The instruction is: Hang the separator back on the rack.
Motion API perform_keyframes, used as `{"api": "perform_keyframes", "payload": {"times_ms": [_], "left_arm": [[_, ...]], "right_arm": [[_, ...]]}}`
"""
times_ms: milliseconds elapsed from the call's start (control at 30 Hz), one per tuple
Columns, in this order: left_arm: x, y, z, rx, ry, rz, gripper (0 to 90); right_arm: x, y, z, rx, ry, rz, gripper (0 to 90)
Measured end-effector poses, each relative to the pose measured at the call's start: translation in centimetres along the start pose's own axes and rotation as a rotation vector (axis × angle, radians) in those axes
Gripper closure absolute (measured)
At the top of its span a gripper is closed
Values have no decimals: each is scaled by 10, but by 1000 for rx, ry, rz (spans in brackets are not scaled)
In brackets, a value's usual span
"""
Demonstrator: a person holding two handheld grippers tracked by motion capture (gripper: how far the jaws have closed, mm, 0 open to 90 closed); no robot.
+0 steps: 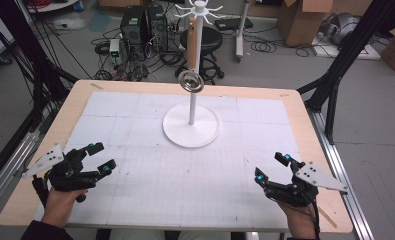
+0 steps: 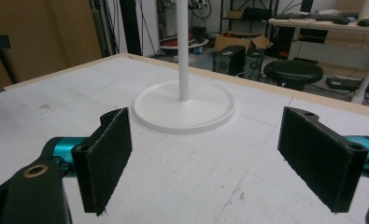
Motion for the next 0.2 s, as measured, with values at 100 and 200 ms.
{"api": "perform_keyframes", "payload": {"times_ms": [100, 200], "left_arm": [[0, 0, 2, 7, -5, 0, 175], [0, -1, 2, 8, -9, -4, 176]], "right_arm": [[0, 0, -1, -1, 1, -2, 164], [0, 0, -1, -2, 0, -2, 164]]}}
Point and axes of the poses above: each handheld gripper's, and its own axes: y roughly forward along the jaws, x roughly out of its top, z roughly to its left, the point moved 9 cm from there along y, roughly forward along the jaws, and after that the axes turned 13 degrees about z, right-handed, at the moved point
